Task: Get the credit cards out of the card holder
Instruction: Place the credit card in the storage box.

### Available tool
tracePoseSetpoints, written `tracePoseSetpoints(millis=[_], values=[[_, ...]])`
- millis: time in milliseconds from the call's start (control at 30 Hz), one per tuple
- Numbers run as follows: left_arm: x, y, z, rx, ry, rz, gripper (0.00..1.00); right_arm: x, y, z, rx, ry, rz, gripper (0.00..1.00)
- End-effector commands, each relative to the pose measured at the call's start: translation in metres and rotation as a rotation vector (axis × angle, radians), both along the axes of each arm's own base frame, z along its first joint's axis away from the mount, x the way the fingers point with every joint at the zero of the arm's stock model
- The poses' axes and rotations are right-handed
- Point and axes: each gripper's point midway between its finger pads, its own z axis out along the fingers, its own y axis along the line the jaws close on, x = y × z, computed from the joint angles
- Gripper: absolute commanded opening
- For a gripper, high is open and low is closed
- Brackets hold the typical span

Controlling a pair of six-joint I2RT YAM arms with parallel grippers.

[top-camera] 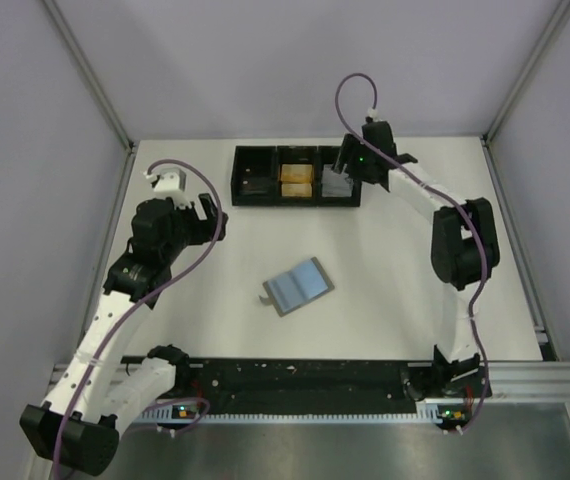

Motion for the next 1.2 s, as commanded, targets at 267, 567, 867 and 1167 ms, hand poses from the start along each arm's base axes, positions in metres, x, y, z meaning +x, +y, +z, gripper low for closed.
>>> tracePoseSetpoints(millis=[267,567,867,1167], values=[[-0.035,-0.065,-0.054,-0.213,0.243,-0.312,0.84,-0.116,0.018,0.123,-0.266,-0.280,0.251,0.80],[-0.094,-0.090,-0.145,-0.425,0.447,-0.352,0.80,-0.258,0.087,0.062,-0.268,-0.274,0.600,0.79],[-0.114,-0.102,-0.188,-0.376,0.502,-0.364,0.79,-0.319,0.129,-0.006,-0.308,-0.206,0.718,0.77],[-0.103,-0.103,-0.205,-0.380,0.512,-0.300,0.52,-0.325,0.146,-0.036,-0.362,-0.156,0.742,0.77]])
